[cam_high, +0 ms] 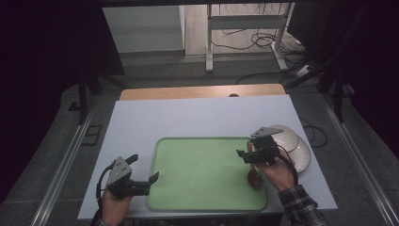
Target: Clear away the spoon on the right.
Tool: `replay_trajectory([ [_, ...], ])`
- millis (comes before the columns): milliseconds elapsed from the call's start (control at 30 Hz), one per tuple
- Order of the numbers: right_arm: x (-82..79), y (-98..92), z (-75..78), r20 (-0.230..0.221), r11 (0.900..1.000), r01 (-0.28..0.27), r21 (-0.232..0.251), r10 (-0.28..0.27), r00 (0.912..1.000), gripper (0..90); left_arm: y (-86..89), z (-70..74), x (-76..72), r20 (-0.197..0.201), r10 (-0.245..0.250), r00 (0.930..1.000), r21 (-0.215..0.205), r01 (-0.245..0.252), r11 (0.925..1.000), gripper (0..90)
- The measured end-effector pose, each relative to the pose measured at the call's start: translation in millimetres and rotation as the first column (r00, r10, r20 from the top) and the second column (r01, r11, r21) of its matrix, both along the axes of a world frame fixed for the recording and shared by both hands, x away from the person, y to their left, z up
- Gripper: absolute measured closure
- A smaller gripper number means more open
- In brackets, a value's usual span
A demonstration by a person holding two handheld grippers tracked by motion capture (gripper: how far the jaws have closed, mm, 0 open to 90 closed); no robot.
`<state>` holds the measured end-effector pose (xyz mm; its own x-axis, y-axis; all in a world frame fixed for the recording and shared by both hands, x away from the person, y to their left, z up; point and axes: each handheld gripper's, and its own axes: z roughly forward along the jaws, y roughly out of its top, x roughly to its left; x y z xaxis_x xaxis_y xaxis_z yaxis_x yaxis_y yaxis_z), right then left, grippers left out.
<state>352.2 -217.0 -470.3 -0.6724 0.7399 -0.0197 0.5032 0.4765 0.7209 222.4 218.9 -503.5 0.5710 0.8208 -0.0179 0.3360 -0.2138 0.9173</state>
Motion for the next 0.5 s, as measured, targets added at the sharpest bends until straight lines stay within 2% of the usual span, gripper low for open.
replay_trajectory([
  [200,-3.8,-1.3,2.4,0.019,1.0,-0.005,0.004,0.005,0.9998,18.8,-0.3,-0.1,-0.1,0.0,0.0,1.0,0.0,0.0,1.0,1.5],
  [500,-11.1,-2.3,6.0,0.045,0.999,-0.045,0.004,0.045,0.998,9.5,-0.3,-0.4,0.3,-0.001,-0.001,1.0,0.002,0.001,1.0,1.5],
])
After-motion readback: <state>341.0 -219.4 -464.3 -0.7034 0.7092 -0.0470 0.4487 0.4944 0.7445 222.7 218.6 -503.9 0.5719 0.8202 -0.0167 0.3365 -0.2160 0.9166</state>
